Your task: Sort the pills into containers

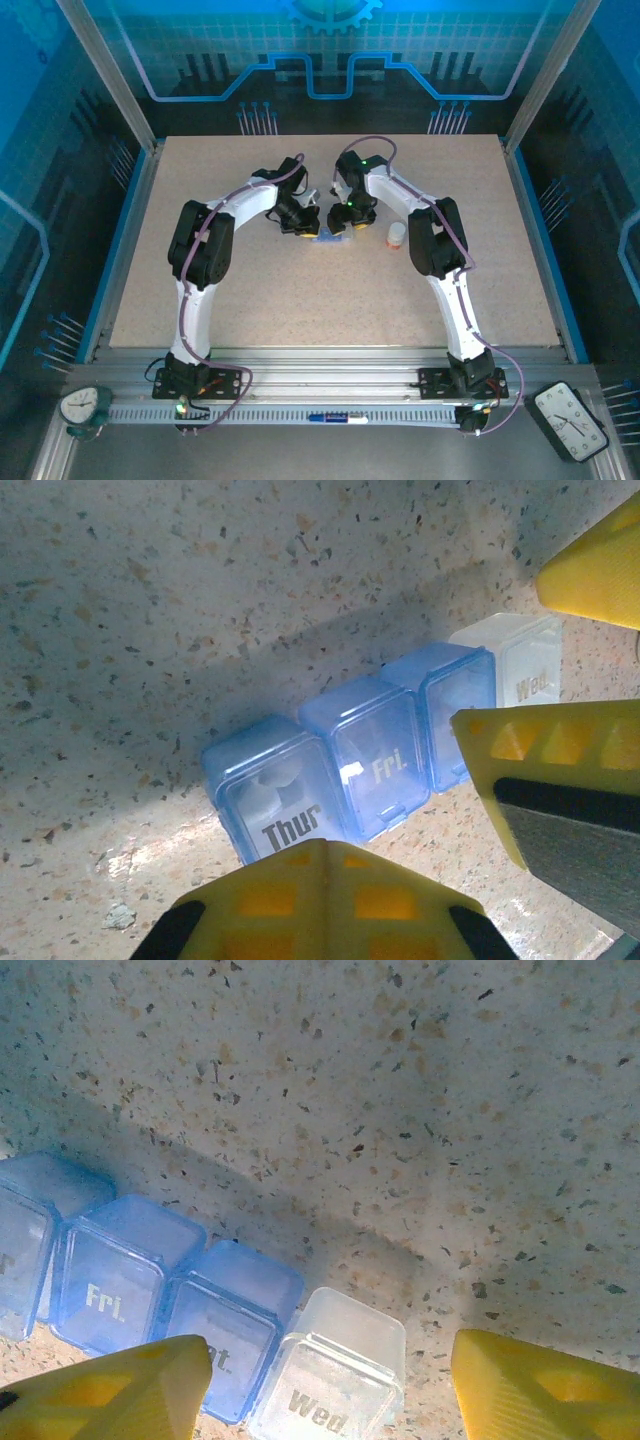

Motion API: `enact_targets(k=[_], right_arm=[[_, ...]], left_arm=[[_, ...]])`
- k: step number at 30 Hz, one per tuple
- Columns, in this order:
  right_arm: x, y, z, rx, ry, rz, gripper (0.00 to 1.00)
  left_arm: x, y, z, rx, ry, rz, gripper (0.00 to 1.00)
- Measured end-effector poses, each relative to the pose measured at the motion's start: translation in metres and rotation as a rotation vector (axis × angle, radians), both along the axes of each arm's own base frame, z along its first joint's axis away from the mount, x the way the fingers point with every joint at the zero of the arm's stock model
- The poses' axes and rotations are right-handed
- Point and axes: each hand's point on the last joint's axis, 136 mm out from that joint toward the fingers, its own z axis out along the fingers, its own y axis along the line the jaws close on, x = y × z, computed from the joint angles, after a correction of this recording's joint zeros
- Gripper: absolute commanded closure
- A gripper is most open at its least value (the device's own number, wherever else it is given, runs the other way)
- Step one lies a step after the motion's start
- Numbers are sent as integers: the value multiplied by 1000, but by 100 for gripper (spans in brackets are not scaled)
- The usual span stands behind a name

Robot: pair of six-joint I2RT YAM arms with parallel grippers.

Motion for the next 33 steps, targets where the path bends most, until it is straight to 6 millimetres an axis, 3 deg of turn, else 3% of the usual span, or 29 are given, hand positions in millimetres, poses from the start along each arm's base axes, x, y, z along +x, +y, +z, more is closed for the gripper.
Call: enact_targets(k=[25,33], right_arm=[[0,1,-1,2,9,1,33],[2,1,1,1,17,-2,33]], left_arm=[[-3,2,-6,14,5,0,99],[0,1,-4,19,-7,1,91]])
